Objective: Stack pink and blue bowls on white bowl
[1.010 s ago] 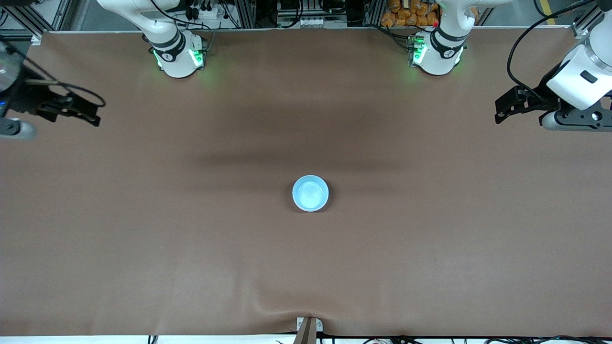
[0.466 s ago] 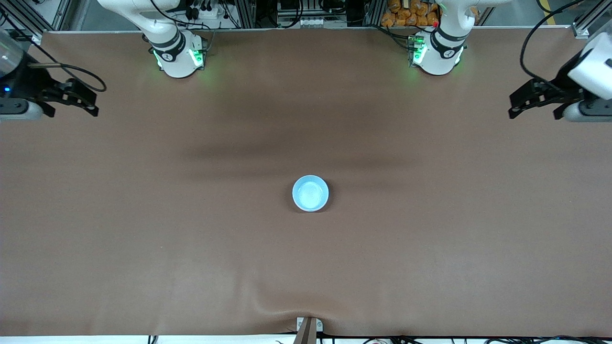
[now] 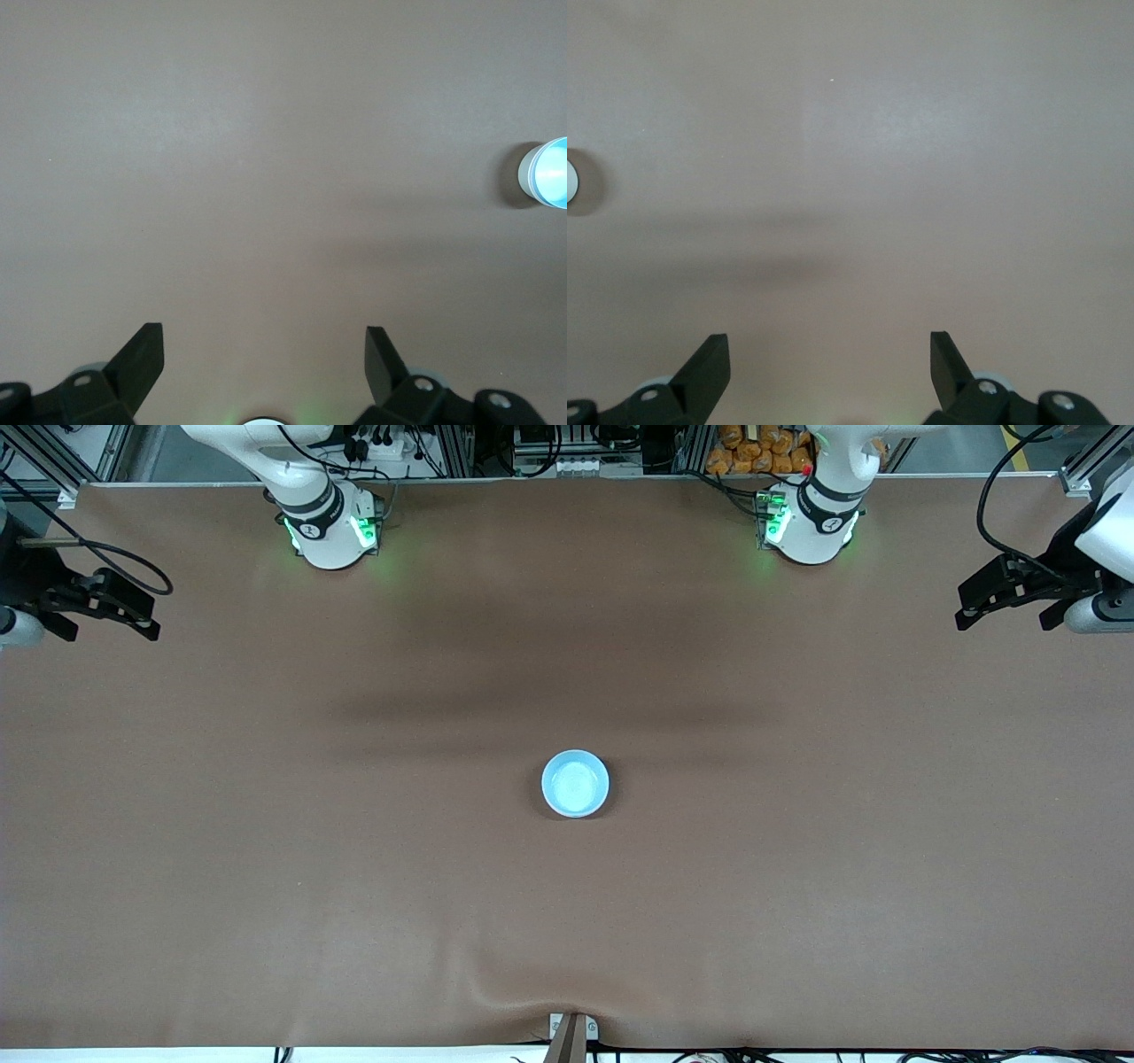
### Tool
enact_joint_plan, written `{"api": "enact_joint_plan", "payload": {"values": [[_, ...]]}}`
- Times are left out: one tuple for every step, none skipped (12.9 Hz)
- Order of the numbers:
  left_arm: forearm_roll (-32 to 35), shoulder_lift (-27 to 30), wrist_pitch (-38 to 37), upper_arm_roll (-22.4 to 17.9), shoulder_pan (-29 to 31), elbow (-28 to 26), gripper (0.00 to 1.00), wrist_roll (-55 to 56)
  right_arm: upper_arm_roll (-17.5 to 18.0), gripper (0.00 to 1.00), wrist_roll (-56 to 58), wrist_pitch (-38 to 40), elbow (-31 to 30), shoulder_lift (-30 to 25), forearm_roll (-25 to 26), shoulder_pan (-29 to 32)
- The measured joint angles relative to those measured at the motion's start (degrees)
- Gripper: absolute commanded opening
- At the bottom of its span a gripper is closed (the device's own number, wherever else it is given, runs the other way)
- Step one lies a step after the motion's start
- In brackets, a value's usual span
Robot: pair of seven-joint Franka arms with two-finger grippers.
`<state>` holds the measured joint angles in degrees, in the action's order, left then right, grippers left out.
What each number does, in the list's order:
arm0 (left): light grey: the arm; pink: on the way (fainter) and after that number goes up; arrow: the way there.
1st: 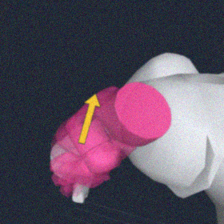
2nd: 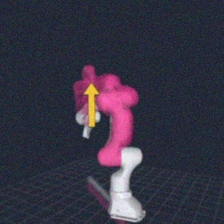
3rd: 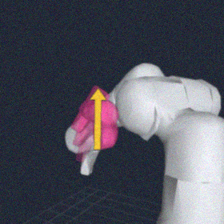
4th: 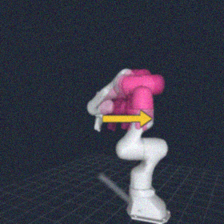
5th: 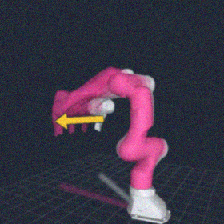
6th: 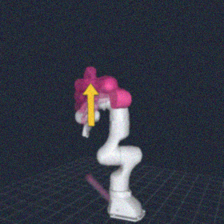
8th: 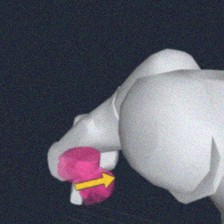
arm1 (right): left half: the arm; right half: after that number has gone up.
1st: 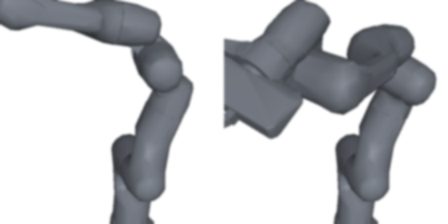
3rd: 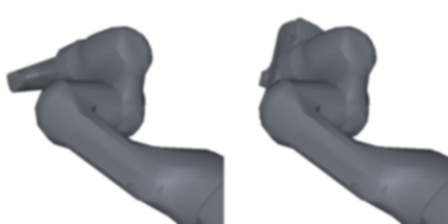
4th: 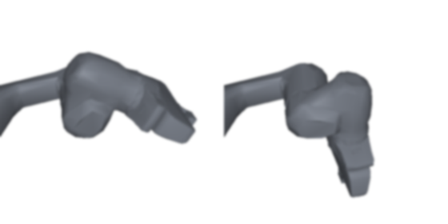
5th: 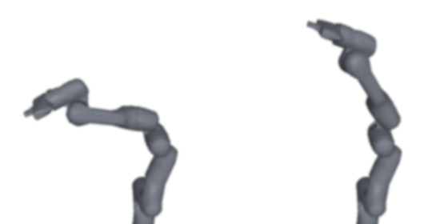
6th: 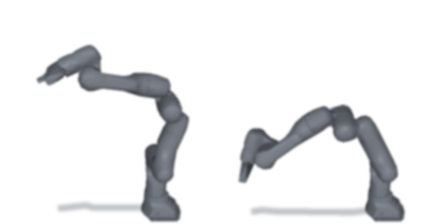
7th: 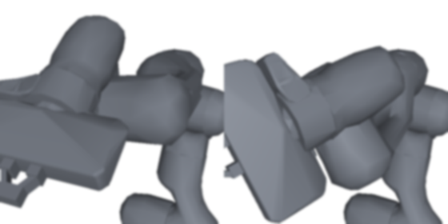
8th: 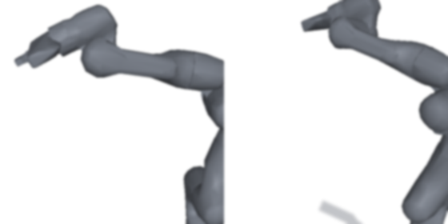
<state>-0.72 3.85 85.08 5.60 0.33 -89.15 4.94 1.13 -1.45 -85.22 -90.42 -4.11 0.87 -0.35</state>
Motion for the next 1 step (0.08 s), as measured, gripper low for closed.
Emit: {"api": "enact_joint_plan", "payload": {"values": [[0.0, 0.0, -0.04, 0.0, -0.01, 0.0, 1.0, 0.0, -0.21, 1.0, 0.03, 0.0, 0.02, 0.01, 0.0, -0.01]]}}
